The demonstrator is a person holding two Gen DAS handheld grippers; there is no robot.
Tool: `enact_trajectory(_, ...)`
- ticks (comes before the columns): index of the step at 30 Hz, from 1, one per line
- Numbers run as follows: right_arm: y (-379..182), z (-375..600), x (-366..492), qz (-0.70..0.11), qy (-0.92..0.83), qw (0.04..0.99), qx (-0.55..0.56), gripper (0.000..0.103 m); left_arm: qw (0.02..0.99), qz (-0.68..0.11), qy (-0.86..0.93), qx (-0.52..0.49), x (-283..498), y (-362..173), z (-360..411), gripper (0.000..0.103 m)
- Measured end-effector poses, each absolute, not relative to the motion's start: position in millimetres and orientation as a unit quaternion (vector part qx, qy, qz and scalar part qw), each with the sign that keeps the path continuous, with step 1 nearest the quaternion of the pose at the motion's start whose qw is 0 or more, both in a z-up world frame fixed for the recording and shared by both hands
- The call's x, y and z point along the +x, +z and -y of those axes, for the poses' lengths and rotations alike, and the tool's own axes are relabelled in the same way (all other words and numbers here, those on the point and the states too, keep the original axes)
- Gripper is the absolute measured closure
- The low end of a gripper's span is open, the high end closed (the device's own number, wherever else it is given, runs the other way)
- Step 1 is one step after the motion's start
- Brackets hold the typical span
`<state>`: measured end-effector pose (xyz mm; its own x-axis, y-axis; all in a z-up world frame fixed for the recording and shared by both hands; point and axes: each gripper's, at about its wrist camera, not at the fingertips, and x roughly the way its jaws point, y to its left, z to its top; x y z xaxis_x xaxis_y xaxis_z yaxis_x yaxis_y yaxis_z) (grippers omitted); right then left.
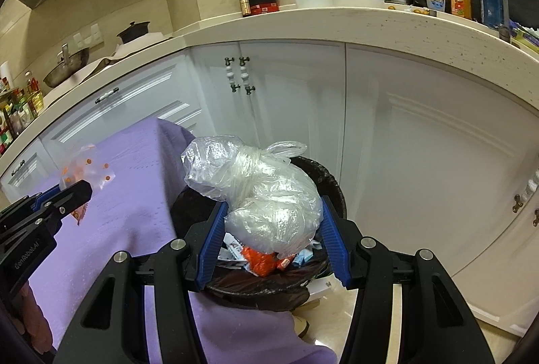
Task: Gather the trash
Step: 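Carry the white-item bag and orange-printed bag over the black bin, then open both grippers to drop both clear bags into the bin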
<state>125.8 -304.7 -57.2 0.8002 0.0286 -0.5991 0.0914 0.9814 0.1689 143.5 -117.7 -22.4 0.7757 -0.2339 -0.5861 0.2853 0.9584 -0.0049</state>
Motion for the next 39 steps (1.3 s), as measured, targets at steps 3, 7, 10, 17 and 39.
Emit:
enact_trajectory(3, -58.5, 305.3, 128.1, -0.315, -0.016, 0.944, 0.095, 0.049, 0.941, -0.302, -0.145, 0.045, 147.3, -23.0, 124.5, 0.083)
enact_trajectory(7, -59.6, 305.5, 133.5, -0.313, -0.016, 0.945, 0.092, 0.049, 0.941, -0.300, -0.148, 0.046, 154.1, -25.9, 130.2, 0.083)
enact_trajectory(10, -61.4, 306.2, 138.0, -0.313, -0.016, 0.945, 0.091, 0.049, 0.941, -0.302, -0.148, 0.046, 161.1, -28.7, 131.5, 0.083)
enact_trajectory(17, -68.7, 309.5, 152.9, -0.319, -0.016, 0.943, 0.095, 0.049, 0.939, -0.305, -0.149, 0.048, 176.0, -35.0, 139.4, 0.083)
enact_trajectory(39, -90.0, 314.0, 190.7, -0.333, -0.021, 0.937, 0.101, 0.049, 0.934, -0.321, -0.149, 0.053, 216.3, -61.2, 157.0, 0.082)
